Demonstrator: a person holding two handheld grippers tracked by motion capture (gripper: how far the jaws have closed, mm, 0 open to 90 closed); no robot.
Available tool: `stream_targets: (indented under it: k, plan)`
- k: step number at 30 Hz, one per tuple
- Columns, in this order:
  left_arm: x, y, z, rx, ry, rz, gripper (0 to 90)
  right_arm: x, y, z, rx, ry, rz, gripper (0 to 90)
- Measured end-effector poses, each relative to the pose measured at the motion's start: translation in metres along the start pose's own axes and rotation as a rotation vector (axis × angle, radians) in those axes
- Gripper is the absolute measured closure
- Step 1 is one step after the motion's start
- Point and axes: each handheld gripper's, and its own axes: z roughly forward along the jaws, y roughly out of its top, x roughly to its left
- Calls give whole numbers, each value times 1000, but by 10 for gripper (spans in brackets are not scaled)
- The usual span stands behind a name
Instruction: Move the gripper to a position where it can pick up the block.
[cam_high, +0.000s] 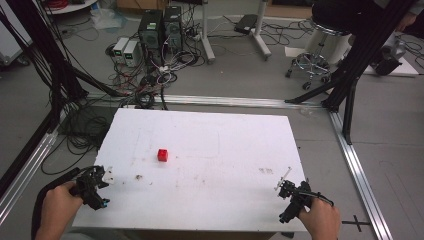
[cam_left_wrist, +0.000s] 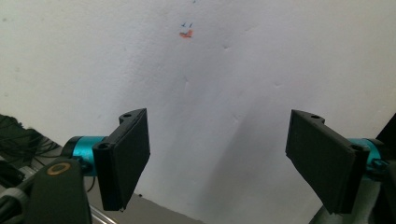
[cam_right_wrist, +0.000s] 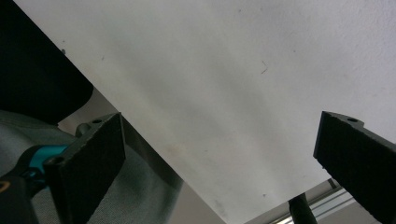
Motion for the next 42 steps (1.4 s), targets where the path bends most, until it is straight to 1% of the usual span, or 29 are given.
stream_targets:
  k: [3,6,9,11,12,14,19,21,24,25,26,29,33,36,37,39,40,42]
  plan:
    - [1,0,-1,3,-1,9,221,0,1,0,1,5,-2,16]
    - [0,0,-3,-3,6,19,221,0,1,0,1,5,-8,17]
    - [0,2,-3,-9,7,51,221,0,1,0,0,5,-5,16]
    - [2,4,-4,-7,9,83,221,0,1,0,-3,4,-6,16]
    - [2,4,-4,-7,9,83,221,0,1,0,-3,4,-6,16]
    - [5,5,-5,-14,9,97,221,0,1,0,-7,3,-9,17]
    - [8,5,-6,-29,-18,113,221,0,1,0,-2,5,-6,16]
    - [9,5,-5,-31,-14,117,221,-1,1,0,-5,7,-3,17]
    - [10,6,-6,-29,-20,124,221,-1,1,1,-4,7,-7,16]
    - [11,6,-7,-30,-18,134,221,0,1,0,-4,6,-5,16]
    - [11,6,-7,-30,-18,134,221,0,1,0,-4,6,-5,16]
    - [14,8,-10,-27,-24,148,221,0,1,-1,-7,9,-8,17]
    - [17,9,-13,-32,-21,157,221,0,1,-1,-9,11,-7,16]
    - [22,13,-17,-27,-22,180,221,0,2,-1,-4,11,-6,16]
    - [22,13,-17,-27,-22,180,221,1,2,-1,-6,10,-3,16]
    - [25,17,-19,-27,-20,202,221,1,2,0,-2,15,-10,16]
    - [25,17,-19,-27,-20,202,221,1,3,0,-6,13,-10,16]
    - [28,20,-21,-31,-17,218,221,1,3,0,-6,14,-17,16]
